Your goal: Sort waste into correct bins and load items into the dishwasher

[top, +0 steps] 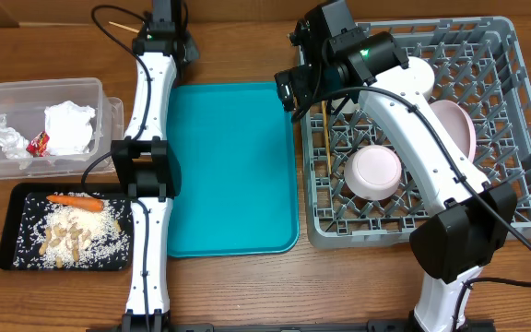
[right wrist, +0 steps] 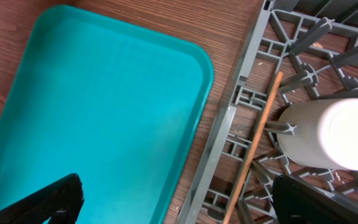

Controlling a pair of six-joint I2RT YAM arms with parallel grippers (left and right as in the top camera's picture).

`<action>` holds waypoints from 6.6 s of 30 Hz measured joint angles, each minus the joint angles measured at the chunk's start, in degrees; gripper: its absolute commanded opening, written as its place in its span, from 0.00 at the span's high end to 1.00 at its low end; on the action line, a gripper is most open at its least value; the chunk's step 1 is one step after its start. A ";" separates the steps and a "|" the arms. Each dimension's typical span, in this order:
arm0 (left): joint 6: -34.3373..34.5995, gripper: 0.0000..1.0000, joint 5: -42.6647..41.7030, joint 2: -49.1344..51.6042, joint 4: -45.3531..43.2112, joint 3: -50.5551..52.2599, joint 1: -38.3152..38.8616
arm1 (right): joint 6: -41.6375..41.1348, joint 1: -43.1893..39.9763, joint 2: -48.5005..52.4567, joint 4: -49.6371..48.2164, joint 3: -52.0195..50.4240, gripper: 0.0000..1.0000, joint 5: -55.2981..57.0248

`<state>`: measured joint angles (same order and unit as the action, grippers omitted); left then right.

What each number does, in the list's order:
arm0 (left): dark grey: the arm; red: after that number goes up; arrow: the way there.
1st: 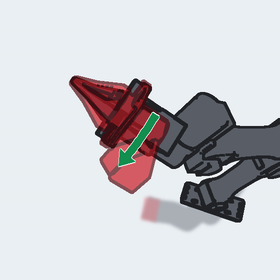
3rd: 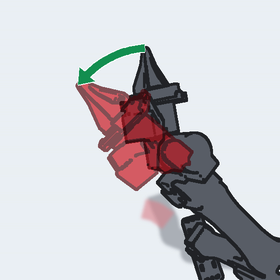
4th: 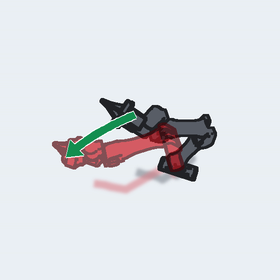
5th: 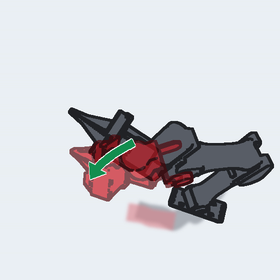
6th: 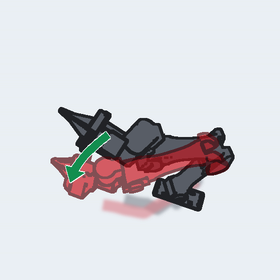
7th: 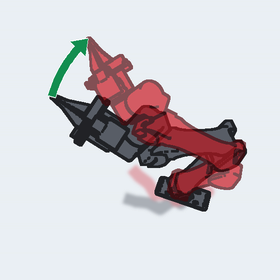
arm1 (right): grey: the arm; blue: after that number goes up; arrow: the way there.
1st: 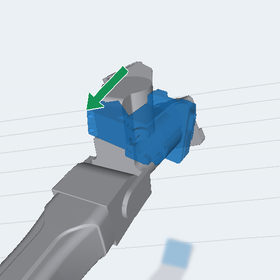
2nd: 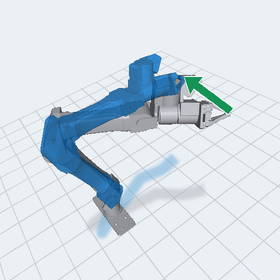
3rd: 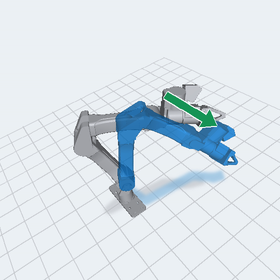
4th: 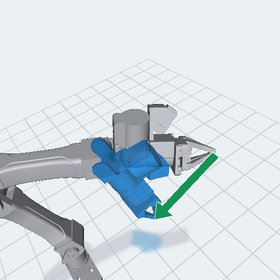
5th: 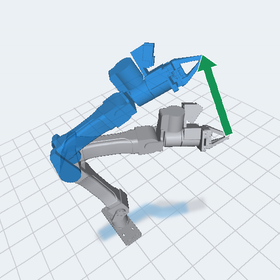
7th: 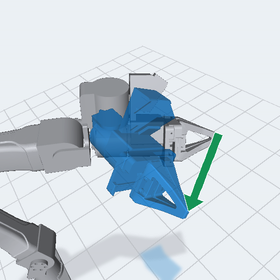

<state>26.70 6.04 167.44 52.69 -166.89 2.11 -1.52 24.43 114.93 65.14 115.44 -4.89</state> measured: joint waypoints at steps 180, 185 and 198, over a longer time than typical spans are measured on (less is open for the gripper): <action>7.50 0.96 -0.63 -8.24 1.14 4.33 -17.27 | 0.00 -0.02 0.00 0.00 0.00 0.00 -0.02; 7.43 0.96 -4.50 -8.20 9.07 -6.88 -16.63 | 0.00 -0.02 0.00 0.00 0.00 0.00 0.00; 7.19 0.96 -12.07 -9.18 15.91 -12.22 -9.40 | 0.00 -0.02 0.00 -0.02 0.00 0.00 -0.02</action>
<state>33.89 -6.02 158.26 68.60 -179.11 -7.29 -1.52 24.40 114.93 65.12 115.44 -4.91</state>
